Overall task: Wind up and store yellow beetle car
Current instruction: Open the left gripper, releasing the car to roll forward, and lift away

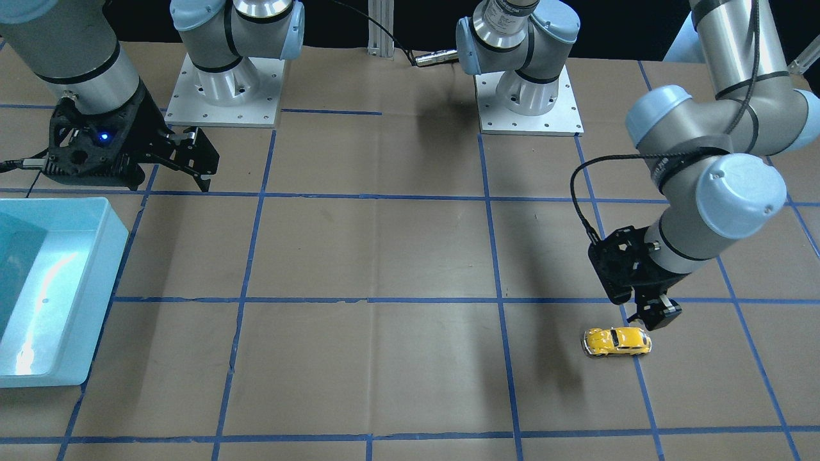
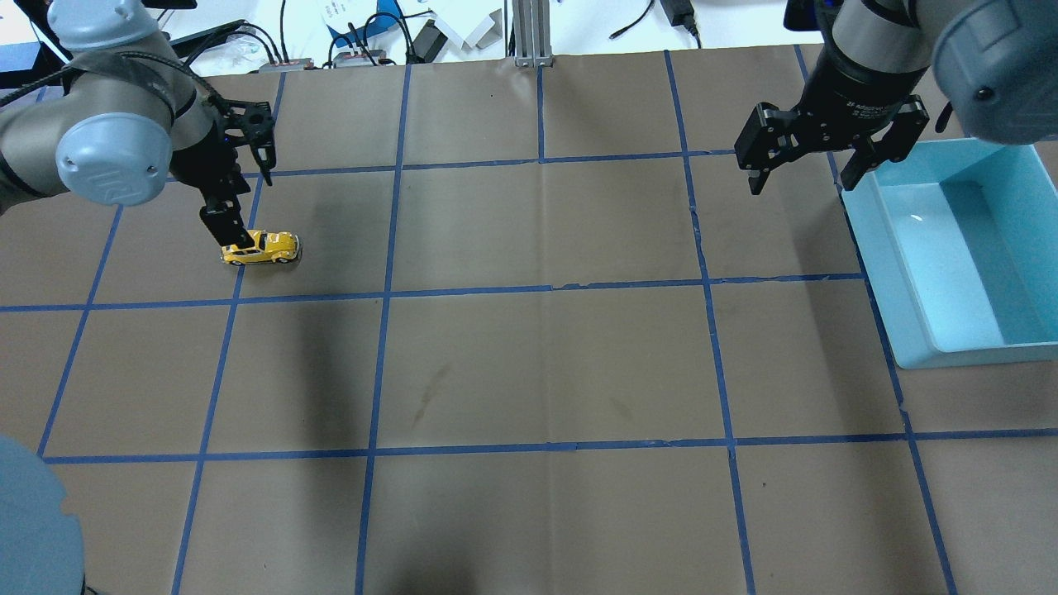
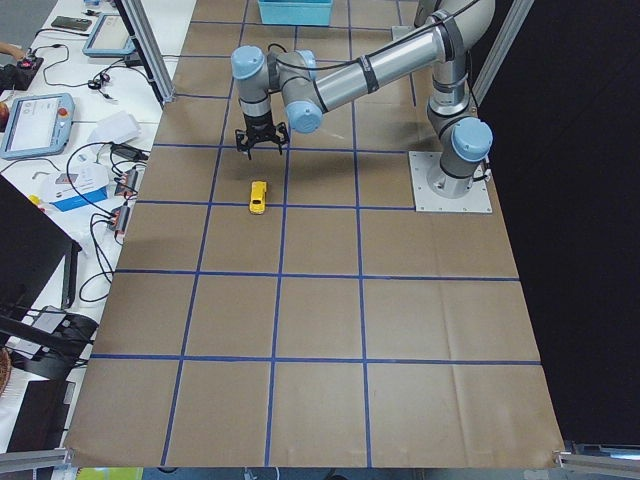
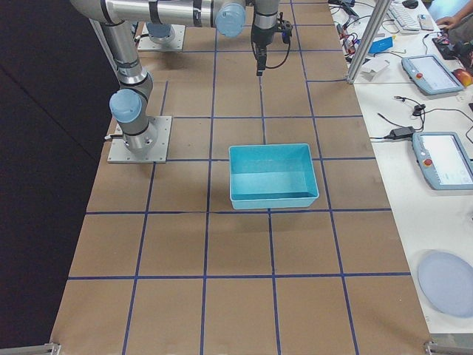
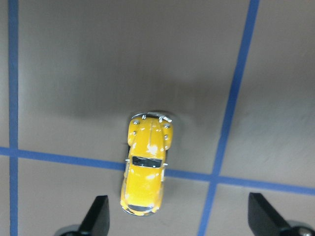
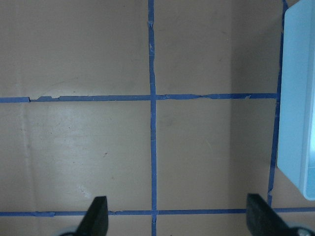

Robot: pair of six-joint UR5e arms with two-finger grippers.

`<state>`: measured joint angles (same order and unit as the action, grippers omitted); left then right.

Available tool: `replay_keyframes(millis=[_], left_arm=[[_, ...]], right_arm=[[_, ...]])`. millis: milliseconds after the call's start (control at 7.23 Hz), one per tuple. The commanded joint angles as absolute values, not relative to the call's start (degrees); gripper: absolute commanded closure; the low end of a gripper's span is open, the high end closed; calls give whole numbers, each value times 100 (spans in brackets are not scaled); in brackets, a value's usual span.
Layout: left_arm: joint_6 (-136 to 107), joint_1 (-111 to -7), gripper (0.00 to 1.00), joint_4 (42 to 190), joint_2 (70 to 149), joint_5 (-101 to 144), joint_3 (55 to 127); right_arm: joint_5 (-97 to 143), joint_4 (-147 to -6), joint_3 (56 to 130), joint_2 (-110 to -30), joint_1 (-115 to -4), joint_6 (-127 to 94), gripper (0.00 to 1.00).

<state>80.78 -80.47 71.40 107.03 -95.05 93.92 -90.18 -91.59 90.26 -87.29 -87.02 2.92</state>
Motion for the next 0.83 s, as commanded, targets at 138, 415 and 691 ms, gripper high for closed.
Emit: replay_keyframes(millis=[138,415,691], left_arm=[[3769,-9321,0,8058,9777,-9492,9334],[1575,-9536,0,8567,9345,-9431,9037],[496,-9370,0,9138,9403,-9044,8275]], right_arm=[[-9018,-9167,9026,-8728,-8692,299,0],[-9018,-9158,9026,-8728,-8692,299,0],[-9018,-9158,9026,-8728,-8692,299,0]])
